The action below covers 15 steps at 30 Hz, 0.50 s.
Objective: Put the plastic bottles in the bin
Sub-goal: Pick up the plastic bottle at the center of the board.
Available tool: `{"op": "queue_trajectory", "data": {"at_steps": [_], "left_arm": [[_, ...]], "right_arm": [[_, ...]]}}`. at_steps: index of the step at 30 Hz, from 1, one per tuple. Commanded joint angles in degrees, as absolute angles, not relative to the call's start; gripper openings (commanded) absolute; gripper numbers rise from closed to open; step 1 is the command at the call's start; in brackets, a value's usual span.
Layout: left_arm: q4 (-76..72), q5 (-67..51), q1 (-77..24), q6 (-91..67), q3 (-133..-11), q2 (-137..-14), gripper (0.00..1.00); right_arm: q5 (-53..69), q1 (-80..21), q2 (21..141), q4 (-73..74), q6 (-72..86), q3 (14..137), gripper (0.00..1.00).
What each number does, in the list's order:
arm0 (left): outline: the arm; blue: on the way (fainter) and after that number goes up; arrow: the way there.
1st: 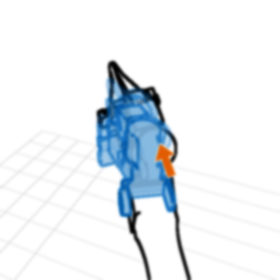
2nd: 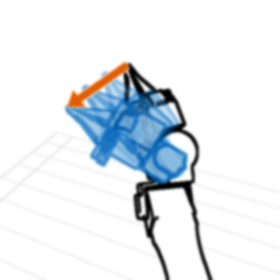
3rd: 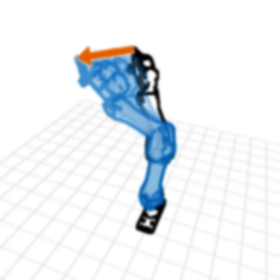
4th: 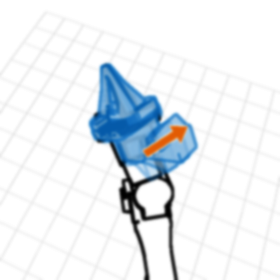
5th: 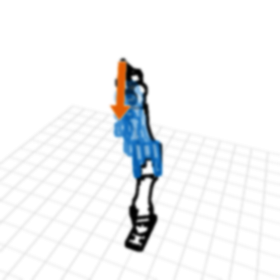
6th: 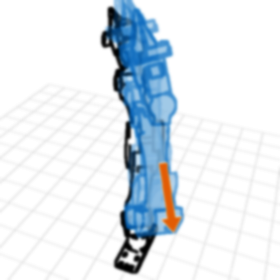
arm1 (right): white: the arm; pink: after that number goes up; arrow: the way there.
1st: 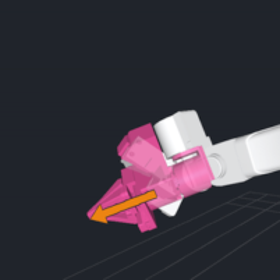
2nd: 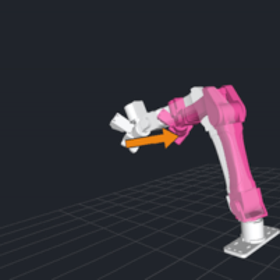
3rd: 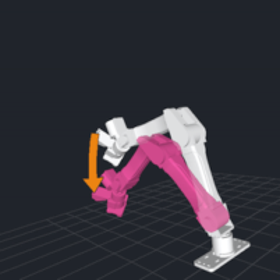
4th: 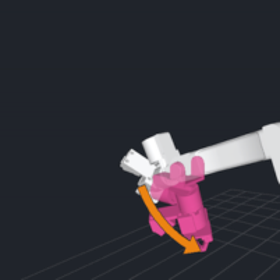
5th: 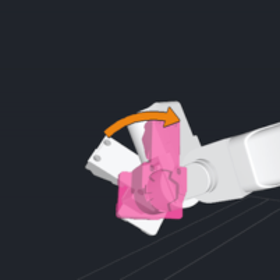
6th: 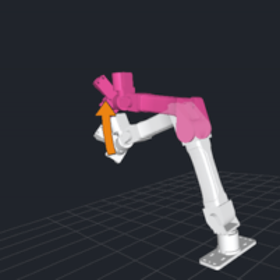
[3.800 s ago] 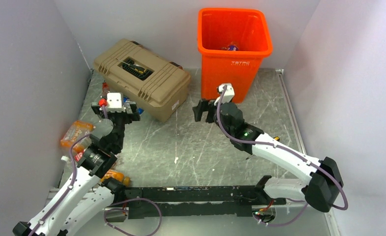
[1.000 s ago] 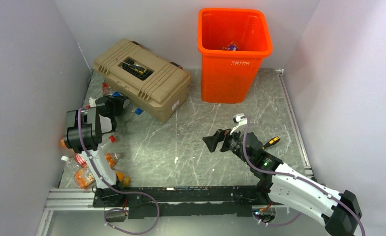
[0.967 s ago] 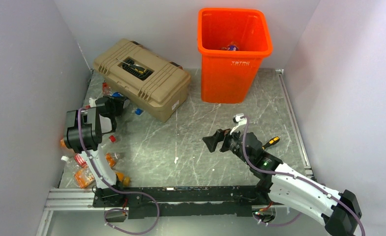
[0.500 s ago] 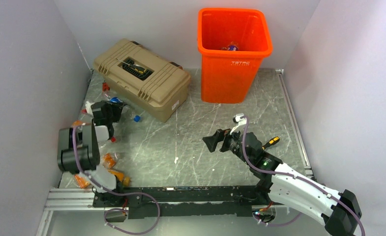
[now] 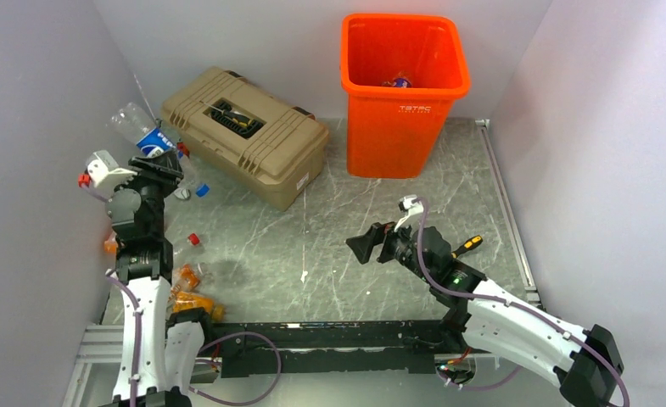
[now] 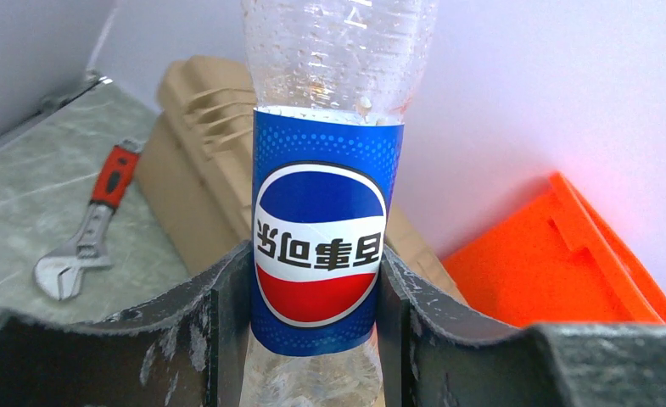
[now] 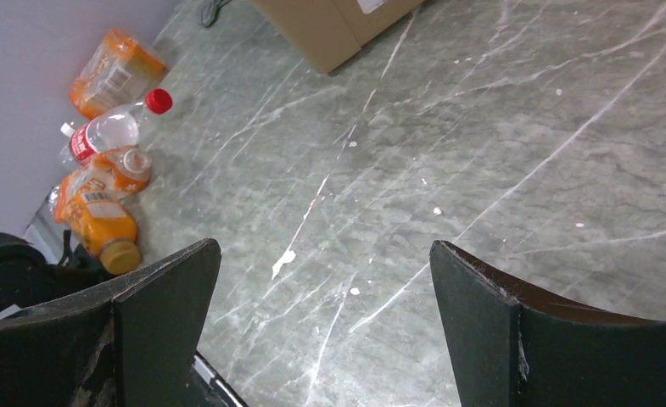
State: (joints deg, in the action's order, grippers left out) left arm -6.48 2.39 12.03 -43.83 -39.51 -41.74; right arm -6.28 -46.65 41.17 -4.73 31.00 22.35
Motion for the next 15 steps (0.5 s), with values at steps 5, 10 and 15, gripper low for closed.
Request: {"op": "queue_trajectory", "data": {"at_steps": [5, 10, 15], "left_arm": [[-15.53, -28.82, 10.7, -37.12, -47.46, -45.47, 0.34], [-22.26, -40.3, 3.93, -36.12, -51.26, -53.43, 0.37], [-9.05, -48.14, -8.83, -20.93, -62.85, -63.24, 0.36]], "right_arm": [[-2.66, -46.91, 43.0, -5.72, 32.78, 26.54, 0.98], [-4.52, -46.85, 44.01, -6.59, 31.71, 28.03, 0.99], [-6.12, -46.91, 46.37, -3.4, 28.05, 35.31, 0.99]]}}
